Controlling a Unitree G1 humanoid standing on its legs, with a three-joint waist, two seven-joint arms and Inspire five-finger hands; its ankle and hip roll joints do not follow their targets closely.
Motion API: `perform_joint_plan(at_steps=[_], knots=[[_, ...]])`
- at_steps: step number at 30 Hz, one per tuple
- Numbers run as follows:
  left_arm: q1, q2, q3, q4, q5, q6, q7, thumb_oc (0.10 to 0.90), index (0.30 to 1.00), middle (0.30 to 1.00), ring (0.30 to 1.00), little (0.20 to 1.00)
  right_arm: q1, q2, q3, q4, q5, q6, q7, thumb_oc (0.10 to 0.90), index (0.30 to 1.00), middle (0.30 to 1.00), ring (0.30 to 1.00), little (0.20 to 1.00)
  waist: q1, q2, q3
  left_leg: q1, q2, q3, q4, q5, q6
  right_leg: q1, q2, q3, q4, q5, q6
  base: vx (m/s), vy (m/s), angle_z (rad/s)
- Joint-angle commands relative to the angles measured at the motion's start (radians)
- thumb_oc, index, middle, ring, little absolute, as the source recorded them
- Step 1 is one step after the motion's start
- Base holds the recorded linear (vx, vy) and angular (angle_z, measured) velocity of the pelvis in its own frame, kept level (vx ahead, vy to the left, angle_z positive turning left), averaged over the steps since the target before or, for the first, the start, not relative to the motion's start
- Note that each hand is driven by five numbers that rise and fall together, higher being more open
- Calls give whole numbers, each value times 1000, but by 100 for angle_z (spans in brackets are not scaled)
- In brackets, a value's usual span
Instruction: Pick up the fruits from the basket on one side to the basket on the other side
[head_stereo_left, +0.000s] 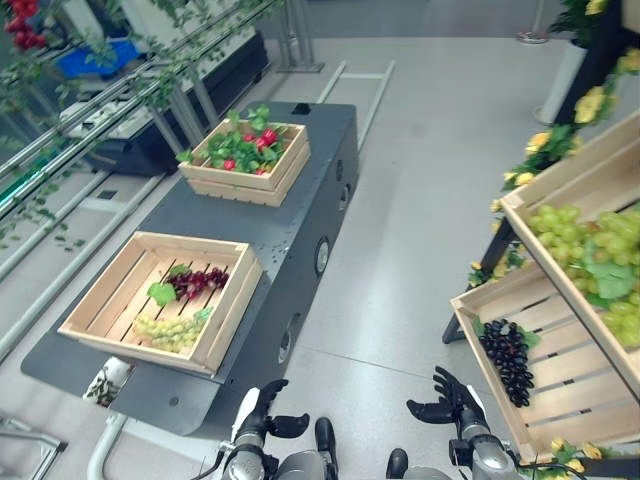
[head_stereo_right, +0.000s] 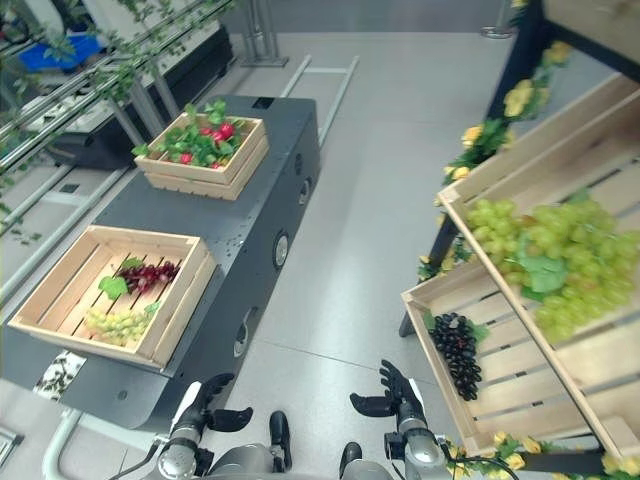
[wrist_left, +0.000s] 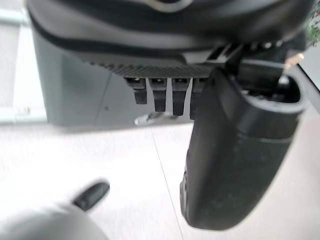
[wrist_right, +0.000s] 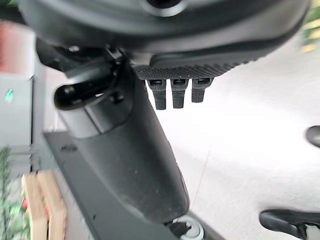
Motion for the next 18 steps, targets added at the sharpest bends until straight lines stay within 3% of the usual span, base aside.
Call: perform_joint_plan(at_steps=[1,3,6,10,12,15,17,18], knots=[[-19,-37,-21,-10,-28,-58,10,800,900,900,900,900,-59,10,33,-50,-45,-109,-37,800,900,900,900,900,5,1,-25,0,-41,-45,12,11,46,59,-21,51,66,-77,9,198,185,4],[-18,-29,-18,-4,-42,-83,-22,800,900,900,900,900,-49,25,30,-45,-44,-117,-35,800,900,900,900,900,20,-8,-50,32,-53,-57,8,-23,72,73,-40,19,82,-94,22,203,185,1],[-21,-24,-29,-9,-41,-68,-39,800,900,900,900,900,-47,44,33,-46,-47,-116,-42,800,900,900,900,900,42,-22,-65,55,-66,-87,5,-46,95,78,-62,-5,119,-106,42,157,153,20],[-41,-15,-38,-23,-33,-59,-28,800,900,900,900,900,-64,67,28,-49,44,-93,-26,800,900,900,900,900,56,-31,-70,65,-81,-105,10,-62,127,64,-98,-8,207,-120,69,118,192,33],[-55,-7,-44,-45,-27,-83,-11,800,900,900,900,900,-73,74,22,-58,79,-98,-18,800,900,900,900,900,59,-30,-69,66,-95,-119,12,-70,150,38,-126,1,299,-102,81,105,251,16],[-74,21,-51,-149,-17,-115,0,800,900,900,900,900,-56,63,17,-173,96,-102,-28,800,900,900,900,900,50,-29,-60,65,-143,-157,27,-92,193,-66,-193,52,577,1,96,108,294,16],[-69,42,-61,-215,-8,-117,-13,800,900,900,900,900,-32,47,18,-262,74,-98,-49,800,900,900,900,900,37,-23,-49,75,-162,-183,31,-101,208,-164,-198,93,730,39,95,78,214,37],[-68,60,-72,-269,7,-111,-20,800,900,900,900,900,-16,28,27,-344,53,-93,-59,800,900,900,900,900,22,-11,-37,73,-157,-201,36,-93,212,-245,-167,116,748,53,74,26,77,52]])
